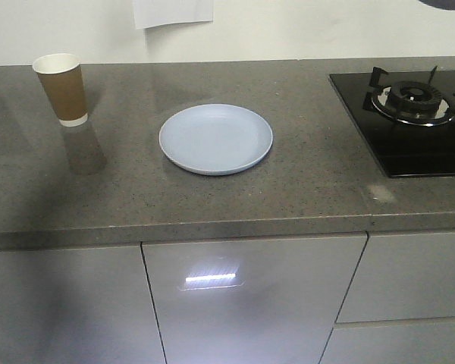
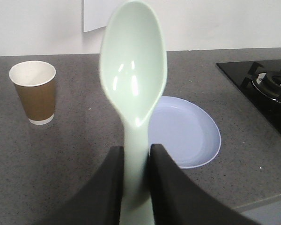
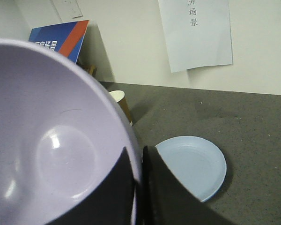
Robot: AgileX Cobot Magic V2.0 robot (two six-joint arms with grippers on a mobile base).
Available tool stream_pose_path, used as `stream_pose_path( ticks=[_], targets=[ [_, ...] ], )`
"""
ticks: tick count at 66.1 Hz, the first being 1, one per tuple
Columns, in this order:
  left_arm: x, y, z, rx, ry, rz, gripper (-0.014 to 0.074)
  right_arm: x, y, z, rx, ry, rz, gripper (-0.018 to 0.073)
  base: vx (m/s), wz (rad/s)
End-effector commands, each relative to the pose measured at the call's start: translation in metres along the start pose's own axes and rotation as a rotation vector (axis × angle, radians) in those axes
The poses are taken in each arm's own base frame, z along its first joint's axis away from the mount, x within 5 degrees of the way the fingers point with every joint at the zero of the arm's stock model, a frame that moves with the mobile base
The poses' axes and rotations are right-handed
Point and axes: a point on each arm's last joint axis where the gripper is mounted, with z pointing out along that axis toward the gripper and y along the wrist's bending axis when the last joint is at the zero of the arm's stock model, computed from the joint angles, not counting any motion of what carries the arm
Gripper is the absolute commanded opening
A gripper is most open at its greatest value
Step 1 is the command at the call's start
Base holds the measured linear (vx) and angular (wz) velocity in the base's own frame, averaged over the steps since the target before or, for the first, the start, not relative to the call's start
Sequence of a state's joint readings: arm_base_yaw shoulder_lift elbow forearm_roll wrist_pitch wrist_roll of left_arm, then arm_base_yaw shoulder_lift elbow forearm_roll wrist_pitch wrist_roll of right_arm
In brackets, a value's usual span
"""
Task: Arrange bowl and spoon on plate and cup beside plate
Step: 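Drive the base up to the plate and brown paper cup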
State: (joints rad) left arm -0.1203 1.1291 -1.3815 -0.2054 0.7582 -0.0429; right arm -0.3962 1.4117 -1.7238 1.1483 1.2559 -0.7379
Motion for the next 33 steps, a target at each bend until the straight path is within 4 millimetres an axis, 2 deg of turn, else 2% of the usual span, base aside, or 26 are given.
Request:
stream_pose_path(
  ticks=[1, 33],
  targets=[
    [-0.0133, -0.0045, -0.0124, 0.023, -0.107, -0.003, -0.0006, -0.0101, 0.0205, -0.0101, -0.057, -0.055, -0.037, -0.0006, 0.05, -0.01],
    [-0.0133, -0.0045, -0.0124, 0.023, -0.107, -0.003, -0.0006, -0.0101, 0.0205, -0.0101, -0.057, -0.055, -0.037, -0.0006, 0.06, 0.0]
  ],
)
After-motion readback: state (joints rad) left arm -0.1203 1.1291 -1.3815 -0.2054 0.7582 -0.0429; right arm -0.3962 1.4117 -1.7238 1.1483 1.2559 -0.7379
